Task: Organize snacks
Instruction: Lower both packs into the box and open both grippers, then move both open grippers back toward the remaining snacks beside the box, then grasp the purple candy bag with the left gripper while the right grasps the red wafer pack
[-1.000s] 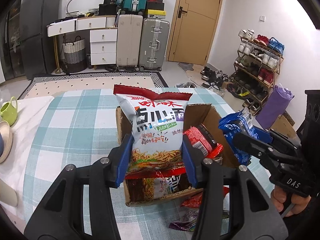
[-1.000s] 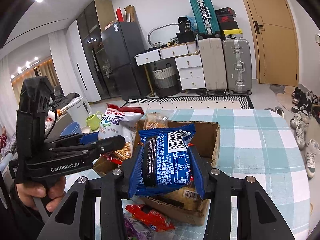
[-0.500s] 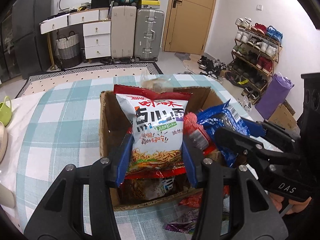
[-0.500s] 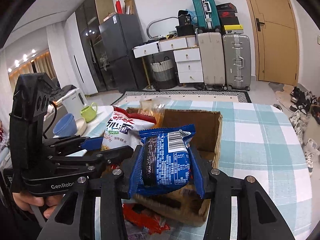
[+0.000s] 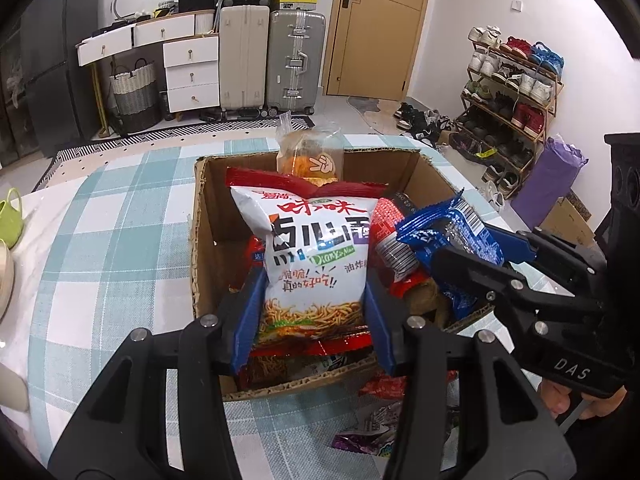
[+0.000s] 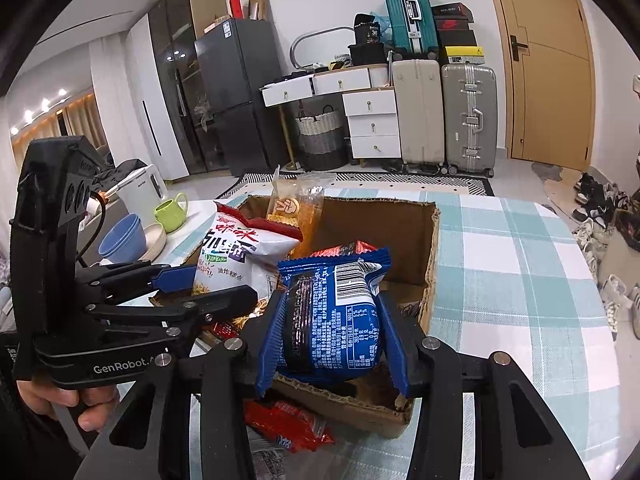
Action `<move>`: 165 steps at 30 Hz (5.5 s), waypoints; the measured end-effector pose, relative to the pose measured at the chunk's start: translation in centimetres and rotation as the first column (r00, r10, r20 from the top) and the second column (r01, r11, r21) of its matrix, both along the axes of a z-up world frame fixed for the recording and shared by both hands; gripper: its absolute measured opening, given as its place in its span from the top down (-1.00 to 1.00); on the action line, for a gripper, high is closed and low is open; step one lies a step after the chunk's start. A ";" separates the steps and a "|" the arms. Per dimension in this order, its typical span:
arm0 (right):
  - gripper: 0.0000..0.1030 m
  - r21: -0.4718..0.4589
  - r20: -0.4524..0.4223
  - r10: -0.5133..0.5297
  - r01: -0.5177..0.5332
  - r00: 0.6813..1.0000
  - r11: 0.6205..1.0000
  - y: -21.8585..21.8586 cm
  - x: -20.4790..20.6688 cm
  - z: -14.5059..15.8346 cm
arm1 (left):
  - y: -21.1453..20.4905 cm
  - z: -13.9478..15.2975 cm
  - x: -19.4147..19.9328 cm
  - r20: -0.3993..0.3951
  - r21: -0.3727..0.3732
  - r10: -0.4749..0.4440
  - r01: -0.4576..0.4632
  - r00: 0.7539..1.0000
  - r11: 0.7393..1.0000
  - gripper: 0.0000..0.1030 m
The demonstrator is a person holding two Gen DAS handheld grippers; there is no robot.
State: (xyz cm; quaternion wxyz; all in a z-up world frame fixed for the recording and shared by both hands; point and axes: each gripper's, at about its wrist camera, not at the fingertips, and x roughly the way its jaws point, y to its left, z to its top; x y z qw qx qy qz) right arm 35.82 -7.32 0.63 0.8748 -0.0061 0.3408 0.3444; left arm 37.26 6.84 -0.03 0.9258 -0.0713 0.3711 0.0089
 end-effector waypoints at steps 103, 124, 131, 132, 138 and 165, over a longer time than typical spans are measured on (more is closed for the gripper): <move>-0.99 -0.055 -0.208 -0.180 0.173 0.961 0.983 -9.8 -8.2 -6.6 | -7.9 -6.4 -8.0 -0.174 0.050 -0.052 0.062 0.983 0.997 -0.99; -0.99 -0.144 -0.184 -0.157 0.132 0.970 0.981 -4.6 -7.9 -5.8 | -2.9 -6.8 -6.1 -0.091 -0.165 -0.046 0.031 0.995 0.986 0.02; -0.96 -0.184 -0.191 -0.105 0.070 0.976 0.980 -0.8 -7.4 -6.5 | -0.8 -6.7 -7.0 -0.106 -0.158 0.030 -0.047 0.994 0.986 0.02; -0.95 -0.185 -0.196 -0.096 0.059 0.976 0.981 -0.3 -7.4 -6.5 | -0.4 -6.6 -7.1 -0.107 -0.160 0.040 -0.057 0.993 0.985 0.02; -0.95 -0.174 -0.211 -0.057 0.019 0.976 0.985 1.4 -7.5 -6.5 | 1.3 -6.4 -10.0 -0.105 -0.167 0.059 -0.076 0.993 0.983 0.02; 0.12 -0.127 -0.213 0.013 -0.041 0.977 0.991 2.2 -8.0 -6.9 | 1.6 -5.6 -13.5 -0.110 -0.123 0.099 -0.112 0.989 0.986 0.02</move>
